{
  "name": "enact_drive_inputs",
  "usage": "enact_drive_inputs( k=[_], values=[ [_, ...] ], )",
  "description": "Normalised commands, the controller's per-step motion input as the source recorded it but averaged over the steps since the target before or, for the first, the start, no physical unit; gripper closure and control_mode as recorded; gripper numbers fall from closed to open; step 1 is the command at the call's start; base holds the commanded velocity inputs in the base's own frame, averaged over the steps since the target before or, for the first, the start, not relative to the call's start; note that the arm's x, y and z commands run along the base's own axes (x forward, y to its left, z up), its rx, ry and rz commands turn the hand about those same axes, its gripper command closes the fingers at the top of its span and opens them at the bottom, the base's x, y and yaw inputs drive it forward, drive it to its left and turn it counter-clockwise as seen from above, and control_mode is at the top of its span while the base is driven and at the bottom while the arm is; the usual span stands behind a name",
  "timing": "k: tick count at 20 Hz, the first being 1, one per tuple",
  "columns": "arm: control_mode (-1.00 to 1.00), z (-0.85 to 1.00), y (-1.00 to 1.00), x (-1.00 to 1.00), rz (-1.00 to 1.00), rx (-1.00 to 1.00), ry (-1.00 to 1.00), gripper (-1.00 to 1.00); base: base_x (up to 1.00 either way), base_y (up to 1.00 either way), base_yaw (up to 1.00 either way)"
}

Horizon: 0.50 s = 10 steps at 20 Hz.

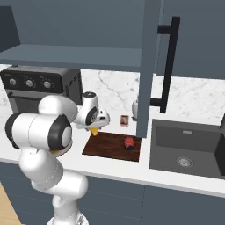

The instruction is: From the different types of pastries on the counter, select a croissant and place it on the cutting board. Then retrieve a jar of jam from the cabinet and place it alongside the croissant on the cutting board.

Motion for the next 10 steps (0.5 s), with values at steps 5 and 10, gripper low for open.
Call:
enact_drive_inputs(
  k=[5, 10],
  values=[
    [-1.0, -0.7, -0.67, -0.62, -0.06, 0.0, 0.0, 1.0, 0.0, 0.0, 0.0],
    [-1.0, -0.09, -0.01, -0.02, -0.01, 0.03, 0.0, 1.0, 0.0, 0.0, 0.0]
  ],
)
